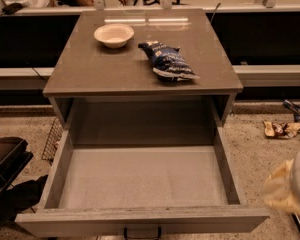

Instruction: Close top drawer

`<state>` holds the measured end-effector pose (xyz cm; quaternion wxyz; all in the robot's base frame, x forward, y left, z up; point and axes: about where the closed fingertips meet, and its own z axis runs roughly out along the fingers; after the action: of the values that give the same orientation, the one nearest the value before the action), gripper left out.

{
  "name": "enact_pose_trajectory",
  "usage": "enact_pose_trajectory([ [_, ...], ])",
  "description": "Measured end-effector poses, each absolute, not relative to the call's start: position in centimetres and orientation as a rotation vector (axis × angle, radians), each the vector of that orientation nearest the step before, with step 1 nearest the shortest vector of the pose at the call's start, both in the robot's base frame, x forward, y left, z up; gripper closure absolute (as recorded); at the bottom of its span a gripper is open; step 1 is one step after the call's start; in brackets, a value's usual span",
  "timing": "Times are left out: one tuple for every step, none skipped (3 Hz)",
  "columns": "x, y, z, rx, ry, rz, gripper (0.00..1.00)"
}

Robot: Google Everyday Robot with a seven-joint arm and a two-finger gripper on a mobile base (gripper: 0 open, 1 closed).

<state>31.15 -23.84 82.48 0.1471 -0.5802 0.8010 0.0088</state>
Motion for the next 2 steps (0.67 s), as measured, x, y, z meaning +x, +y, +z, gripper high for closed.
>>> enact_pose_trajectory([
  [26.2, -23.6, 79.1, -1.692, 2.321, 0.077, 1.0],
  [22.3, -22.9, 75.2, -1.765, 2.347, 0.125, 1.0],
])
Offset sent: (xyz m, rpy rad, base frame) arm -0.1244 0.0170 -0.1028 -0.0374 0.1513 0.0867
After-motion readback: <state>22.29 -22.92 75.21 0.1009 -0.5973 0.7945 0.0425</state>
